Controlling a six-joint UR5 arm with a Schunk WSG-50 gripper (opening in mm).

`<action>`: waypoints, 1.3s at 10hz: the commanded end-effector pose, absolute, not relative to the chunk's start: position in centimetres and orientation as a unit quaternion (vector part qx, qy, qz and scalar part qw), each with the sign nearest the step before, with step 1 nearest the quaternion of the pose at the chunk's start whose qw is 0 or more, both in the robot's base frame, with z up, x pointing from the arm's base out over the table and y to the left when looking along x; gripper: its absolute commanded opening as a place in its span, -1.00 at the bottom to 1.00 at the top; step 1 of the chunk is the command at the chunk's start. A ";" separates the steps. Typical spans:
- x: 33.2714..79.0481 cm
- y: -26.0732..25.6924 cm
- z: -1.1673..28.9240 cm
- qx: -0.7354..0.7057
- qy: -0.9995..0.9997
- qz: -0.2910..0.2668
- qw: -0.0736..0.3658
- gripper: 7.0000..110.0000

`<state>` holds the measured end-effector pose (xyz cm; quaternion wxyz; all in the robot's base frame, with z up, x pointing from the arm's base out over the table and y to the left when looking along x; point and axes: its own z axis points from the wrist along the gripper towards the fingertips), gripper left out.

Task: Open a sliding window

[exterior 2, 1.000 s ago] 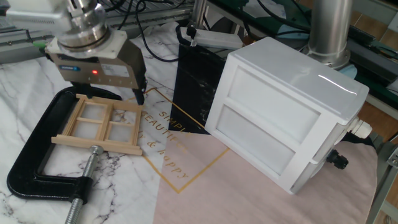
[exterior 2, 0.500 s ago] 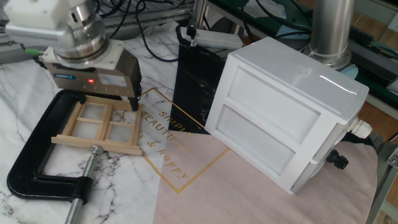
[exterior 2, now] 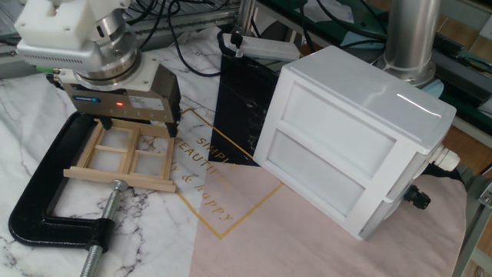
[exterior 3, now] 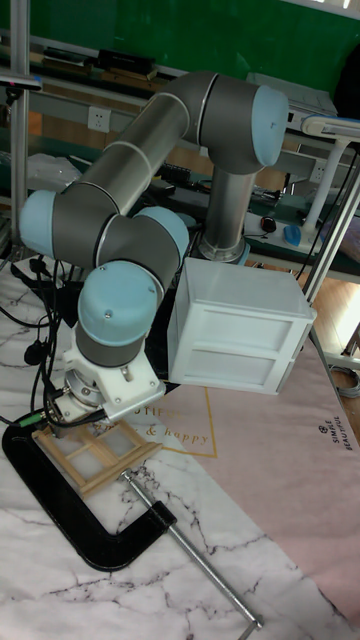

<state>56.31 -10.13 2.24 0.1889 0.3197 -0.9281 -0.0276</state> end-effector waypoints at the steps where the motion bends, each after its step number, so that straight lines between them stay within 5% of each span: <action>1: 56.5 -8.9 1.9 0.318 -0.927 -0.044 0.192 -0.71; 13: 57.2 -9.2 1.5 0.335 -0.921 -0.023 0.198 -0.71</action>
